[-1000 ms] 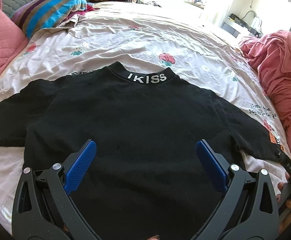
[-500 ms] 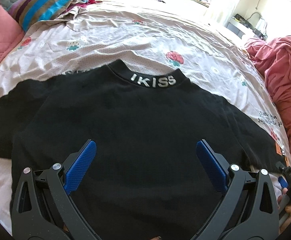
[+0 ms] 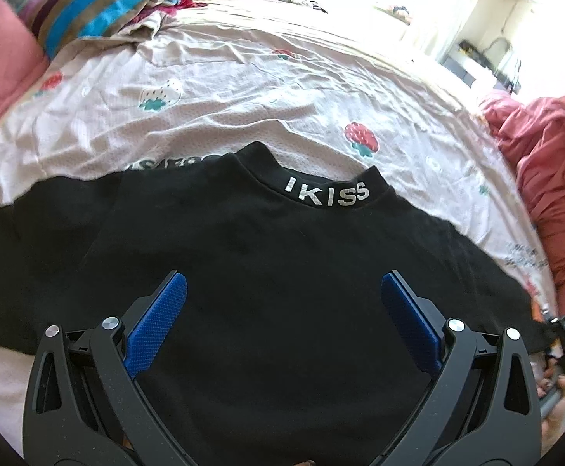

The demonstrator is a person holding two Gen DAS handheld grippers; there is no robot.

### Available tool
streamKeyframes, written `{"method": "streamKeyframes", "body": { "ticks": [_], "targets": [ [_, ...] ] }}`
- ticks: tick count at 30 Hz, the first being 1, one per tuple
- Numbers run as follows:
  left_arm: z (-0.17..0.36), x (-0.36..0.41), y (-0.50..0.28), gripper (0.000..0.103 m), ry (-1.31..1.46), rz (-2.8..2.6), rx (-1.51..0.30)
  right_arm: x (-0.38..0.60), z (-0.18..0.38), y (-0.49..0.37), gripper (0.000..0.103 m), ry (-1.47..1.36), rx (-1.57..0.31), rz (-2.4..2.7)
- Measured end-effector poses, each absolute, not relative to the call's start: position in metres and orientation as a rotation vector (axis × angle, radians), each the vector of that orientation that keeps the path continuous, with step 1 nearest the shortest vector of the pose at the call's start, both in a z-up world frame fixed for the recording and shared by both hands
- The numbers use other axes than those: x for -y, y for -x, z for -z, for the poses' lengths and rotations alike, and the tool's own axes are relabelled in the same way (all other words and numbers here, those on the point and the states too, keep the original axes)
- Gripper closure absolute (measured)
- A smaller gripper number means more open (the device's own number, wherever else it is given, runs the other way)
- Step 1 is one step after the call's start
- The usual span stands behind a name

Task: Fold small clothes
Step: 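Grasp the orange sleeve cuff with the right tool and lift it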

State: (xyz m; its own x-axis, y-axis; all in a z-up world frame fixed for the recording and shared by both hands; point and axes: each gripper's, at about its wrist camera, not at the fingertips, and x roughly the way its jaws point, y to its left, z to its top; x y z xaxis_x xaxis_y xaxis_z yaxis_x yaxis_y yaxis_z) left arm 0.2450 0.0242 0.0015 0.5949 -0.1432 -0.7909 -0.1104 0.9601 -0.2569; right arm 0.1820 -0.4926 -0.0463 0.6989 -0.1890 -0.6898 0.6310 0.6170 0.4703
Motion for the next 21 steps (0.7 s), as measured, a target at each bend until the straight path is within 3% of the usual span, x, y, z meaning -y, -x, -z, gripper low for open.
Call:
{"method": "streamKeyframes", "body": {
  "ticks": [2,5,21],
  "targets": [
    [0.002,-0.035,-0.239,0.009,0.327,0.017,-0.932,0.493,0.044,-0.182,0.076,-0.762,-0.624,0.497],
    [0.006,-0.049,-0.234,0.009,0.374,-0.006,-0.939,0.487,0.033,-0.181,0.084,-0.734,-0.587,0.441],
    [0.000,-0.080,-0.219,0.009,0.554,0.123,-0.916,0.354,-0.057,-0.204,0.085,-0.422,-0.474,0.102]
  ]
}}
